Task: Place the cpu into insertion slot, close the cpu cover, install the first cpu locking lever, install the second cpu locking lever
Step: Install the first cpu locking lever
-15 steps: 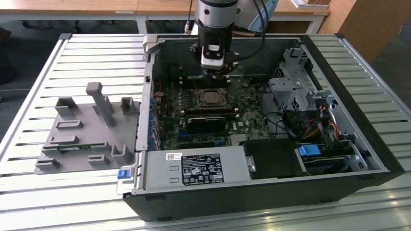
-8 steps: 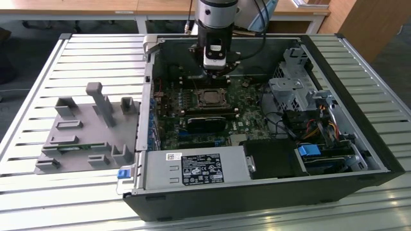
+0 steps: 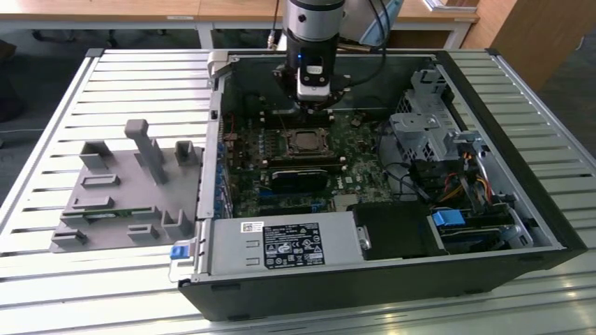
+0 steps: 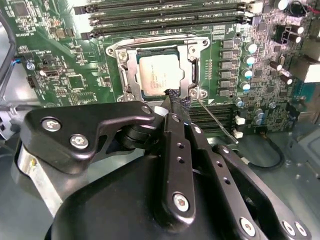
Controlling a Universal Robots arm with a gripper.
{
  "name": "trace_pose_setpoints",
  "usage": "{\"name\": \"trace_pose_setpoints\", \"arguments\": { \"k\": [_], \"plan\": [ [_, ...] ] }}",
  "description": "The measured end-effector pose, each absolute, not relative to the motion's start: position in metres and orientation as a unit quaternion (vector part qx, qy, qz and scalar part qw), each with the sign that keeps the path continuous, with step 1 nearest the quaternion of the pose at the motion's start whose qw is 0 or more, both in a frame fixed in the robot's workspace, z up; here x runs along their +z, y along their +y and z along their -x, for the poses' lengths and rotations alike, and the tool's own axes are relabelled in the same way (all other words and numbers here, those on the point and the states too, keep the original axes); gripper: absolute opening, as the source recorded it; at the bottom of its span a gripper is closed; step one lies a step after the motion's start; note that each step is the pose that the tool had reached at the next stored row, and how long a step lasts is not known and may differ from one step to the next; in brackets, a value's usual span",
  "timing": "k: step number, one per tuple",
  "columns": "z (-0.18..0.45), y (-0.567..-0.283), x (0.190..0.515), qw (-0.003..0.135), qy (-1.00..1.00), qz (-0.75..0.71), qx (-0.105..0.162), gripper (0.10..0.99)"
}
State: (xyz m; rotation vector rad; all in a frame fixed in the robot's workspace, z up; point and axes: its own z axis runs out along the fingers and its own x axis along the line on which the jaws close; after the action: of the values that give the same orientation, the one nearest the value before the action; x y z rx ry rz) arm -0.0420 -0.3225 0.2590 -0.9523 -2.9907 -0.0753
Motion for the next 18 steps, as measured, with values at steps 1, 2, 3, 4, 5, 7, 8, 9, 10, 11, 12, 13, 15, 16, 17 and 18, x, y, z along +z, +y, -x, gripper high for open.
{"name": "trace_pose_setpoints", "arguments": {
  "k": [1,2,3,4,5,7,8,9,10,11,12,13,15,16,17,18],
  "plan": [
    [0.0420,-0.3225,0.2590,0.001,-0.955,0.297,-0.024,0.106],
    [0.0420,-0.3225,0.2589,0.001,-0.957,0.289,-0.024,0.106],
    [0.0420,-0.3225,0.2589,0.002,-0.960,0.281,-0.024,0.106],
    [0.0420,-0.3225,0.2588,0.002,-0.962,0.273,-0.024,0.106],
    [0.0420,-0.3225,0.2588,0.002,-0.964,0.265,-0.024,0.106],
    [0.0420,-0.3225,0.2587,0.002,-0.968,0.250,-0.024,0.106],
    [0.0419,-0.3225,0.2587,0.003,-0.970,0.242,-0.024,0.106],
    [0.0420,-0.3225,0.2586,0.003,-0.972,0.234,-0.024,0.106],
    [0.0420,-0.3225,0.2586,0.003,-0.974,0.226,-0.024,0.106],
    [0.0420,-0.3225,0.2586,0.003,-0.976,0.218,-0.024,0.106],
    [0.0420,-0.3225,0.2585,0.003,-0.978,0.209,-0.024,0.106],
    [0.0420,-0.3225,0.2585,0.004,-0.979,0.201,-0.024,0.106],
    [0.0420,-0.3225,0.2583,0.004,-0.982,0.185,-0.024,0.106],
    [0.0420,-0.3225,0.2583,0.004,-0.984,0.177,-0.024,0.106],
    [0.0420,-0.3225,0.2583,0.004,-0.985,0.170,-0.024,0.106],
    [0.0420,-0.3225,0.2582,0.004,-0.986,0.163,-0.024,0.106]
  ]
}}
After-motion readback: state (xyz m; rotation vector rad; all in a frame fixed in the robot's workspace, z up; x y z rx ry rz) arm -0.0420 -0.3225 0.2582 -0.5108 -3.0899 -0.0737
